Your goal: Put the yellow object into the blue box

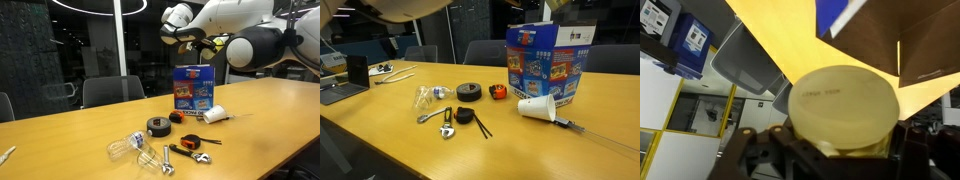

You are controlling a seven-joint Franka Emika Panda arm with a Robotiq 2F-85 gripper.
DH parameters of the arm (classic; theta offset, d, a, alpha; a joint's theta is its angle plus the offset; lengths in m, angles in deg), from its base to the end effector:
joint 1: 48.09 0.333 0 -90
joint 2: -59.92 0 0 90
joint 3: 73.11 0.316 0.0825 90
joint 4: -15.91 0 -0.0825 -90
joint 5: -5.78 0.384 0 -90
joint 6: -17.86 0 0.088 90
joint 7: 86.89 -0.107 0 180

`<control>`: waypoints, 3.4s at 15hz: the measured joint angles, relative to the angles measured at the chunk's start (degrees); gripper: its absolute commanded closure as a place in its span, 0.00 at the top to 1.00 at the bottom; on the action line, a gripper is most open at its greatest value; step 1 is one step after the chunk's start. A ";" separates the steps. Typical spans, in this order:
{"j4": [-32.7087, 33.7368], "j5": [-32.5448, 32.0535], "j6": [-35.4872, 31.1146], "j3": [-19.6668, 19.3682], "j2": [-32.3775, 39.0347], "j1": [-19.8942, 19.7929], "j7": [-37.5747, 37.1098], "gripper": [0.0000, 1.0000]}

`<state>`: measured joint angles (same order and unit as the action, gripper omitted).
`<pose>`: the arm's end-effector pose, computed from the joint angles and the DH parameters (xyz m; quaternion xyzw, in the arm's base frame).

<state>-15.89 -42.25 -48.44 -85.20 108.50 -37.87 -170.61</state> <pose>0.7078 -0.0369 0.5648 0.5787 -0.6668 0.2418 0.4026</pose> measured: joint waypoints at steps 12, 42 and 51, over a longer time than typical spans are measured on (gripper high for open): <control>0.40 -0.02 -0.10 -0.05 4.49 -0.48 1.19 0.45; 8.08 4.49 19.16 1.47 -6.74 4.91 27.67 1.00; -0.29 19.84 20.72 5.45 -26.10 13.35 31.26 1.00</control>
<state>-16.18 -22.41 -27.72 -79.76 82.40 -24.52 -139.36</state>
